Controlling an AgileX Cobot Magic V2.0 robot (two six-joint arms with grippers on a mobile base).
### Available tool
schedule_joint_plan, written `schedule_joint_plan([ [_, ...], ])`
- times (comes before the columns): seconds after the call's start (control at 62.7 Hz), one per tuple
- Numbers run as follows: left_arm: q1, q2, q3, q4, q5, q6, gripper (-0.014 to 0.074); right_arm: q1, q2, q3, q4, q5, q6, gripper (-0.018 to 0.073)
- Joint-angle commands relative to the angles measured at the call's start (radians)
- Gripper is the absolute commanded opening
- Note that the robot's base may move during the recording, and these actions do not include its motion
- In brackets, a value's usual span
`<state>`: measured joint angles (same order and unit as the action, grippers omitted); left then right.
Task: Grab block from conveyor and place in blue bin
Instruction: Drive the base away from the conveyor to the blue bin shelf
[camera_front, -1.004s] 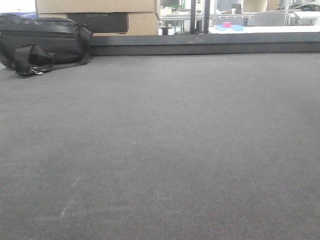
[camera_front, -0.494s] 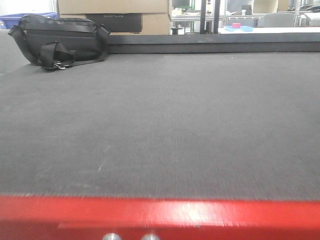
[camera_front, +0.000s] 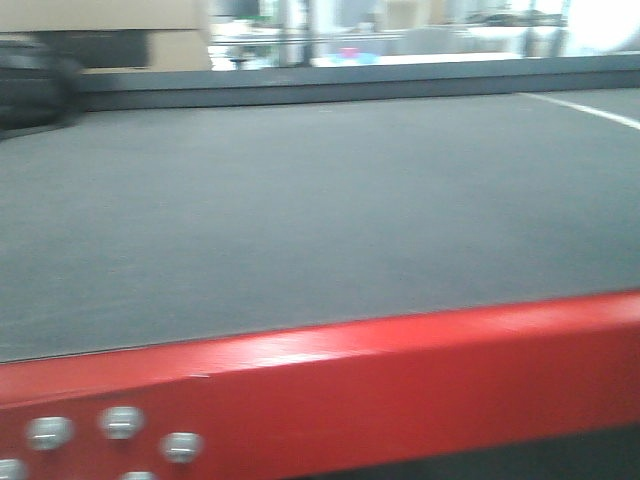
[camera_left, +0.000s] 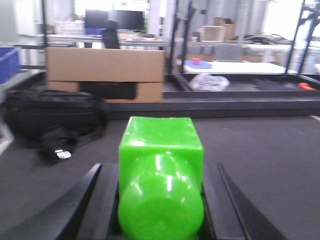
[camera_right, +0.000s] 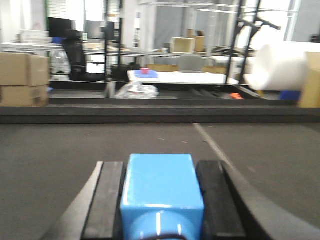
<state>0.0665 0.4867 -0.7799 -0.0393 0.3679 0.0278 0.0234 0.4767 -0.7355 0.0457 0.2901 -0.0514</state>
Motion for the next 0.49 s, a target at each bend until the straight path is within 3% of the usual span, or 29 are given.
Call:
schedule_joint_plan([
  [0.0, -0.003, -0.002, 0.002, -0.008, -0.019, -0.005, -0.0111, -0.003, -0.003, 0.001, -0.007, -0.026, 0.002, -0.0162],
  [0.478, -0.003, -0.002, 0.002, -0.008, -0.019, -0.005, -0.0111, -0.003, -0.003, 0.001, -0.007, -0.028, 0.002, -0.0162],
])
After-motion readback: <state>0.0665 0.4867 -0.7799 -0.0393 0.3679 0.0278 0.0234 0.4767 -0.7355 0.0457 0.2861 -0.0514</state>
